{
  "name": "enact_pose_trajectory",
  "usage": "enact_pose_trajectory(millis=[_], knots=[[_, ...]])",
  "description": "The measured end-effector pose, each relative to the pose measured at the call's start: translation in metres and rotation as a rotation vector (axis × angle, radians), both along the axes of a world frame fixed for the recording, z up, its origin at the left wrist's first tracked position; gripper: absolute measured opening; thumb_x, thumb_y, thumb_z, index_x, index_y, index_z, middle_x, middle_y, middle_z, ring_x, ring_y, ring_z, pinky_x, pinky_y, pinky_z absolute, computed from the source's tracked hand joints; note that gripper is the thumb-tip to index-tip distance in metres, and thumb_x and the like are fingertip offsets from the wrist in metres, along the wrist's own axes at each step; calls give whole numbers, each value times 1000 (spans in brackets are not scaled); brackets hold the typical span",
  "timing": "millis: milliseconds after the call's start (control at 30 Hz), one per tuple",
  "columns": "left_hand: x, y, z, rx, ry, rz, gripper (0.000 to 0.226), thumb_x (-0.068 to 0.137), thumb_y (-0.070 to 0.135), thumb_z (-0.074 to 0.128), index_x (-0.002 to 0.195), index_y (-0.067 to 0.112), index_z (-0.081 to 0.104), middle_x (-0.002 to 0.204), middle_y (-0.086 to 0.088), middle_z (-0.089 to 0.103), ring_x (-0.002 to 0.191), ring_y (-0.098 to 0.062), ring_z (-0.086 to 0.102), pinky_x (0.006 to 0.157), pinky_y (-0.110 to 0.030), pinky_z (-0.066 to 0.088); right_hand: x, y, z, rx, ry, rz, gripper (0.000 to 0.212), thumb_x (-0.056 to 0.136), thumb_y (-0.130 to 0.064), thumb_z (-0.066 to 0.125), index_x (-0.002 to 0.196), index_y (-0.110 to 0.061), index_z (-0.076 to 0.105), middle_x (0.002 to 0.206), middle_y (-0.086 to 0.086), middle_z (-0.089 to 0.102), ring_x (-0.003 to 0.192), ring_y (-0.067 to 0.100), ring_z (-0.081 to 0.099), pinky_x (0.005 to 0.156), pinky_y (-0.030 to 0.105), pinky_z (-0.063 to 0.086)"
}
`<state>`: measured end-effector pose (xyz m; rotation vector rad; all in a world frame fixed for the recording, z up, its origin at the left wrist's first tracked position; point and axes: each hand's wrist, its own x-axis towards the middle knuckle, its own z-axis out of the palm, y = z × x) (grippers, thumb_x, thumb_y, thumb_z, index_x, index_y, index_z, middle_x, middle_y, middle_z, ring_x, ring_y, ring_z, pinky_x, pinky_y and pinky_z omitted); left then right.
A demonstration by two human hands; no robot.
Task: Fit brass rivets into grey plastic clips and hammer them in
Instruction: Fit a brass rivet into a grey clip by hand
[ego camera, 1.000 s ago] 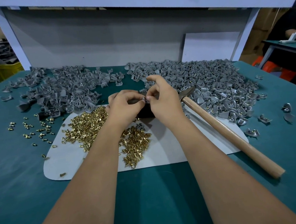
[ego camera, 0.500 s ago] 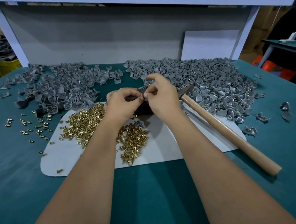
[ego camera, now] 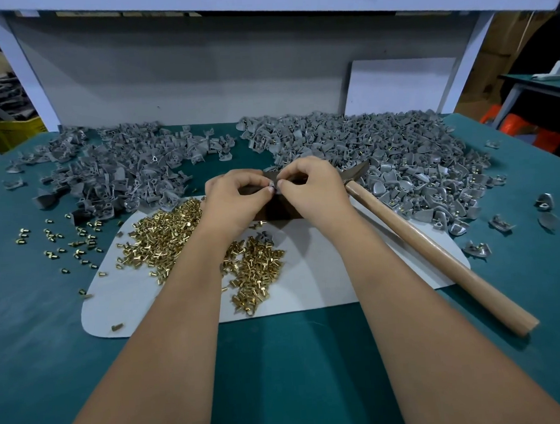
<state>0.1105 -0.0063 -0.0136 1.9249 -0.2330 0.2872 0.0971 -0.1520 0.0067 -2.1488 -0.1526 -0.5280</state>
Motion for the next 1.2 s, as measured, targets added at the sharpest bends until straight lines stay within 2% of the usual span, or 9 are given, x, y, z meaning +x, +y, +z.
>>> enact_pose_trajectory(millis=[100, 300, 500, 633, 800, 867, 967, 1100, 1200], knots=[[0, 0, 0, 0, 13, 1, 14, 82, 26, 75, 78, 39, 72, 110, 20, 63, 124, -23, 48, 106, -46, 41, -1, -1, 0, 19, 4, 7, 9, 79, -12, 69, 76, -20, 69, 82, -13, 56, 92, 13, 55, 76, 22, 39], [0, 0, 0, -7, 19, -8, 11, 83, 26, 75, 81, 37, 73, 111, 18, 63, 124, -23, 48, 106, -45, 41, -3, -1, 1, 12, 22, 19, 13, 82, -12, 69, 73, -21, 68, 85, -11, 57, 99, 18, 54, 87, 31, 43], [-2, -3, 1, -10, 15, 20, 9, 84, 25, 74, 81, 34, 72, 112, 14, 64, 124, -25, 48, 106, -47, 41, -1, 5, 7, -159, 74, -72, 18, 85, -17, 64, 71, -28, 63, 82, -5, 66, 84, 18, 60, 77, 33, 51], [-4, -5, 2, -14, 17, 25, 9, 84, 25, 74, 82, 33, 71, 113, 12, 65, 124, -24, 49, 106, -48, 40, -2, 11, 13, -198, 135, -143, 17, 84, -18, 63, 70, -27, 61, 81, -1, 67, 81, 21, 62, 72, 32, 53], [-6, -6, 2, -15, -3, 34, 10, 84, 24, 75, 82, 33, 71, 115, 8, 66, 122, -21, 52, 106, -47, 41, -4, 19, 15, -191, 162, -245, 15, 83, -21, 64, 69, -28, 60, 84, -2, 66, 78, 20, 58, 57, 23, 35], [-7, -6, 2, 5, -2, 35, 13, 84, 25, 74, 80, 36, 69, 114, 11, 65, 124, -23, 50, 107, -48, 39, -4, 19, 12, -190, 148, -243, 15, 83, -21, 64, 71, -29, 61, 87, -2, 66, 81, 19, 58, 57, 23, 37], [-7, -6, 3, 40, -2, 33, 17, 84, 27, 73, 75, 40, 67, 108, 18, 63, 125, -25, 48, 108, -49, 37, -6, 12, 5, -98, 102, -131, 15, 85, -17, 63, 74, -27, 65, 86, -5, 66, 84, 15, 59, 71, 28, 48], [-8, -6, 3, 21, 5, 25, 18, 84, 27, 74, 73, 40, 67, 108, 19, 63, 124, -26, 50, 105, -50, 40, -9, 3, 1, 85, 71, -41, 13, 87, -18, 62, 79, -20, 72, 77, -11, 66, 76, 5, 58, 67, 23, 44], [-7, -6, 4, 30, 0, 39, 20, 83, 26, 74, 71, 41, 67, 110, 17, 64, 124, -26, 49, 107, -50, 37, -6, 2, 2, 250, 94, -44, 21, 90, -17, 56, 81, -12, 74, 80, -3, 69, 77, 8, 58, 71, 25, 45]])
